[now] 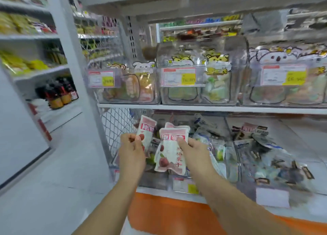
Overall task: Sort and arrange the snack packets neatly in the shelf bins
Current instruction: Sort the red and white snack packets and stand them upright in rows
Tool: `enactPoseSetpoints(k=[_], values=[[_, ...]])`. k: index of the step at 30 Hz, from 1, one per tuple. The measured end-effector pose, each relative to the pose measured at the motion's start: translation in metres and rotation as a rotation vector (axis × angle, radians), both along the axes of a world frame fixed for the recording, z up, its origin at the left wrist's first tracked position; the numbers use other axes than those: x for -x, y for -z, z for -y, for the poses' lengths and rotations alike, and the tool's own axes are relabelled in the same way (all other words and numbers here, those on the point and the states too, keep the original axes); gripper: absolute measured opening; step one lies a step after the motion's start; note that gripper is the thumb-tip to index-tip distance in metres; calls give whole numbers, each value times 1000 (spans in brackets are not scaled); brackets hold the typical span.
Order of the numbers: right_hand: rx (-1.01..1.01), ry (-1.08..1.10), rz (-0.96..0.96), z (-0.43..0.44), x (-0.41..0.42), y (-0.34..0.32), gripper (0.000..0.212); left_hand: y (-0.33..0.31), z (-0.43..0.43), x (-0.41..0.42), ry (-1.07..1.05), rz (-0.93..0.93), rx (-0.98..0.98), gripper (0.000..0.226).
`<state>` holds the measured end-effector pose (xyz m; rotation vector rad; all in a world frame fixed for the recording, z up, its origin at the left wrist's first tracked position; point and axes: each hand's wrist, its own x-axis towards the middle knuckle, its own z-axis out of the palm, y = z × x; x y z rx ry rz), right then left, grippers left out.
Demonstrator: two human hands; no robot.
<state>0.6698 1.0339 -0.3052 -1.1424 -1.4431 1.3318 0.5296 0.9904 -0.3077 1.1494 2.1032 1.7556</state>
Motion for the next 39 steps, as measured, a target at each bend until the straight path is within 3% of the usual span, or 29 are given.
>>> enactPoseSetpoints(k=[4,6,8,10,14,20,25,30,37,39], values=[[-95,9,75,-29,61,3,36,5,-18,25,-61,-3,90,7],[-170,-87,221,-39,74,5,21,9,-25,31,-45,-48,119,4],[-192,-197,342,-48,70,6,42,16,-28,31,-5,-129,150,13],[-229,-226,365,-54,52,6,49,21,-29,22,52,-216,152,17],[-358,-146,351,-53,9,3,30,20,-27,-2,151,-419,96,18],[-465,122,405,-66,-100,5,21,16,-53,-109,401,-406,67,18],[-412,275,587,-108,-166,16,21,19,-93,-178,566,-447,23,18],[-423,319,766,-164,-198,37,33,21,-158,-214,622,-536,169,22],[-218,217,671,-218,-206,54,61,24,-207,-221,569,-483,232,30],[-229,214,703,-223,-209,55,57,25,-210,-220,543,-448,267,31]])
